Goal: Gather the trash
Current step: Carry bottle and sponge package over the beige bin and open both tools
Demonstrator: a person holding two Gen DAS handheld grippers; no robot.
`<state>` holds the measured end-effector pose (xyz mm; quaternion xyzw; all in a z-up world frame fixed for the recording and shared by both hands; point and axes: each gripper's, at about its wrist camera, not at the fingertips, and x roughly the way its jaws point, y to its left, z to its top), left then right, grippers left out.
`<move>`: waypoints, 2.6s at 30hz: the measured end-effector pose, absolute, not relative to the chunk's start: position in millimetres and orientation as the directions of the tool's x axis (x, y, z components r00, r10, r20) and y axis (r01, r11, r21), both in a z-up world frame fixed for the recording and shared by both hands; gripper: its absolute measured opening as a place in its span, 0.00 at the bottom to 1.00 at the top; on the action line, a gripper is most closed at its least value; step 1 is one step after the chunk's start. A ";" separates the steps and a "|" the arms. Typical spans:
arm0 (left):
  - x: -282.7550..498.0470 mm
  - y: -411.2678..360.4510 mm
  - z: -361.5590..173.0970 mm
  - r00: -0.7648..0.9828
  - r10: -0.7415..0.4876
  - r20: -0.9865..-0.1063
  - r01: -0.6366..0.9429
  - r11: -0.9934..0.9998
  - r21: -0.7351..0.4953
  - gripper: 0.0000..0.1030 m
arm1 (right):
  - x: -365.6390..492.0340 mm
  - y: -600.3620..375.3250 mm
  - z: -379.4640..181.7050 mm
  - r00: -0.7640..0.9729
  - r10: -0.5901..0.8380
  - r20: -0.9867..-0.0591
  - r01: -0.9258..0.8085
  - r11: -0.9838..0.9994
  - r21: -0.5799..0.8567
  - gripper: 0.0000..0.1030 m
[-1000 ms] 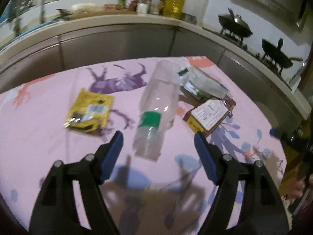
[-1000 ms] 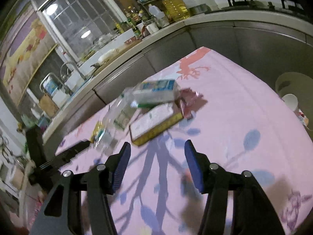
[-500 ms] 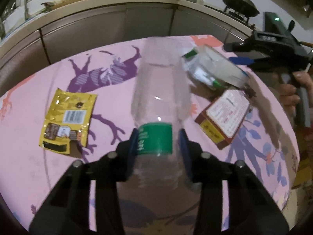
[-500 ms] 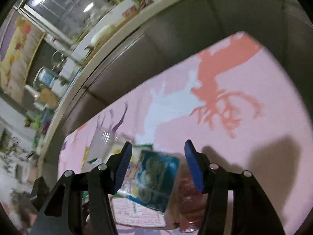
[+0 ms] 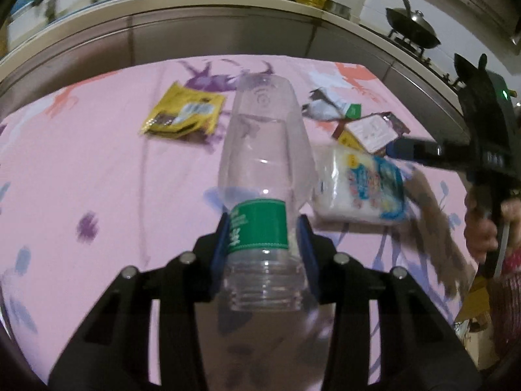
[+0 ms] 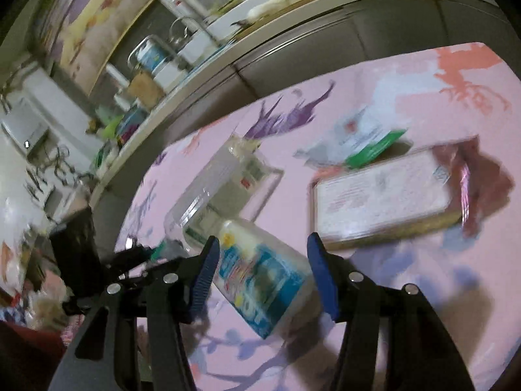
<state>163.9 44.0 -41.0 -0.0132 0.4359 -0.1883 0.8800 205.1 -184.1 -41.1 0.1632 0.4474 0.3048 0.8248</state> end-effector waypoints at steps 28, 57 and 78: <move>147.5 32.4 -41.7 0.578 -0.137 -0.804 0.205 0.979 -0.019 0.87 | 123.1 -135.0 -60.2 0.599 0.415 -0.685 -0.553 0.833 0.021 0.75; 151.4 -164.1 6.9 0.406 -0.451 -0.795 0.596 0.790 -0.144 0.60 | 79.9 -363.5 -43.5 0.786 0.322 -0.529 -0.113 0.915 0.388 0.58; 209.0 -508.4 -84.6 -0.162 -0.350 -0.923 0.761 0.551 -0.343 0.60 | 40.7 -597.1 -74.8 0.768 -0.139 -0.626 0.455 0.806 0.379 0.59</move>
